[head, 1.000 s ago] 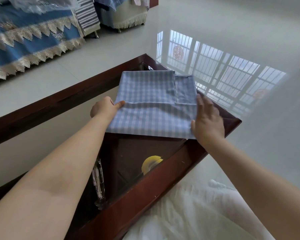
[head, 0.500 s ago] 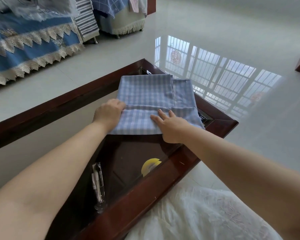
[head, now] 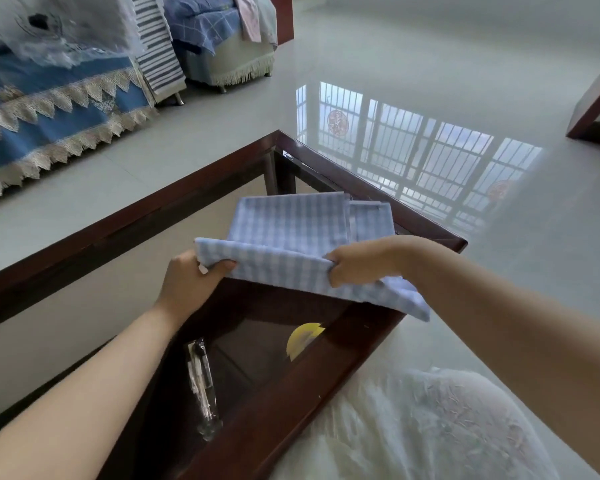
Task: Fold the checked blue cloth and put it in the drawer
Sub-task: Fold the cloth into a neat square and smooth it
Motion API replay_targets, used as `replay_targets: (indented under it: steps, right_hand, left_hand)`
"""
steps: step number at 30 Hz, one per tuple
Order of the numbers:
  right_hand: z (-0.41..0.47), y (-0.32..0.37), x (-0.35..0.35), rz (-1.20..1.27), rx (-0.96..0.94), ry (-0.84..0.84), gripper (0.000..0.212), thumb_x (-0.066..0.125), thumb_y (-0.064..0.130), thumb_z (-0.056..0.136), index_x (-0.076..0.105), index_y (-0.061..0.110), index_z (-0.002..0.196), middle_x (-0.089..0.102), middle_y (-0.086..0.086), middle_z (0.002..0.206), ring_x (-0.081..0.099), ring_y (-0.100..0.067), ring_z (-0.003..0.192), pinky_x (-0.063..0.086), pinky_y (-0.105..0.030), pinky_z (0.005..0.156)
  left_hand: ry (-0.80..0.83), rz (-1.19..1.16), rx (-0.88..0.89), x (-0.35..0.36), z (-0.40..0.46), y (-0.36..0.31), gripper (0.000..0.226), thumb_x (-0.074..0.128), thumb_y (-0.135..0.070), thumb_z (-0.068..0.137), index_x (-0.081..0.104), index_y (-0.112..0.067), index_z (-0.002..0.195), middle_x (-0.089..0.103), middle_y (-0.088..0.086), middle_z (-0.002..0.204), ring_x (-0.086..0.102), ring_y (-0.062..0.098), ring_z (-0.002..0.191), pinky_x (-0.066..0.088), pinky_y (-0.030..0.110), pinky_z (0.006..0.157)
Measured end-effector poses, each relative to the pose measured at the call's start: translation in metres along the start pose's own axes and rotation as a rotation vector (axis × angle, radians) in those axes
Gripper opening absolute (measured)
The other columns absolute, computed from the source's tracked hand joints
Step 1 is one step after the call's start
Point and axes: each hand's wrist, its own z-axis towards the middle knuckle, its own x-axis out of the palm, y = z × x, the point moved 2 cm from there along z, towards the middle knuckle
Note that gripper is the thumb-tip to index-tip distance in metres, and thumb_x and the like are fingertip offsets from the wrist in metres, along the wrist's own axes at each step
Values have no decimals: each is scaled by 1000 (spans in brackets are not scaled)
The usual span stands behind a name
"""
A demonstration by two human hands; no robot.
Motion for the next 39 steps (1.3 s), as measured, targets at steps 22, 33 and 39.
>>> replay_targets:
  steps: [22,33,39]
  right_hand:
    - [4,-99,63,569,265,-917,37,36,41,99,38,10,119,58,-10,94,55,-32,84,40,-38,69]
    - [6,-109,78,637,422,-894,37,32,42,98,47,8,101,57,-4,86,56,-28,80,46,-38,67]
    - [7,-117,70,611,480,-745,41,30,47,96,48,10,101,59,-6,89,60,-28,81,54,-47,76]
  left_hand:
    - [326,205,-585,42,71,-3,77,17,-63,95,45,-5,138,46,22,141,42,39,130,33,47,108]
    - [108,236,-169,54,62,-1,41,33,-48,99,44,-10,107,55,10,90,52,27,79,40,37,67]
    - [199,389,-198,60,75,-5,43,24,-50,100,44,-12,106,53,9,86,51,27,77,36,36,59]
